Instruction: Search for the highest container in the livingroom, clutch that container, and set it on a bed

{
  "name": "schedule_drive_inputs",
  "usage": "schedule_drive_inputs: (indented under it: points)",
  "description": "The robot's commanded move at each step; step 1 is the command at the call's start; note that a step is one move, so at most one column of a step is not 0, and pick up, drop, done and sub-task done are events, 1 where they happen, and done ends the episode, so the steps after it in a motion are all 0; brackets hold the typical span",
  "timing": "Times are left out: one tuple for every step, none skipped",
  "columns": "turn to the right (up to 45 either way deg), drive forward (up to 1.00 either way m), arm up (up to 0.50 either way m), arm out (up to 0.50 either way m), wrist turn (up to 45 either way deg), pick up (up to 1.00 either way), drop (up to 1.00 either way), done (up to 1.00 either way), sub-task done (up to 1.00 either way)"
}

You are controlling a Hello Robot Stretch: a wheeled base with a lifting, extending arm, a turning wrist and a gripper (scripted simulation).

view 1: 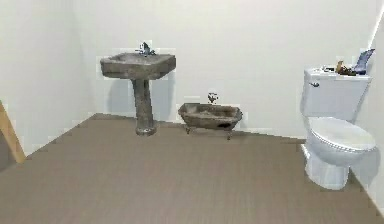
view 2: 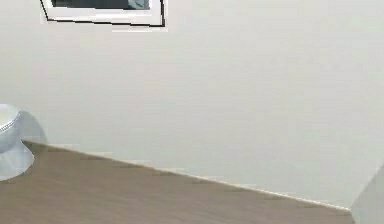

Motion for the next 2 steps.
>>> schedule_drive_inputs:
  points:
    - [0.0,0.5,0.0,0.0,0.0,0.0,0.0,0.0,0.0]
    - [-45.0,0.0,0.0,0.0,0.0,0.0,0.0,0.0,0.0]
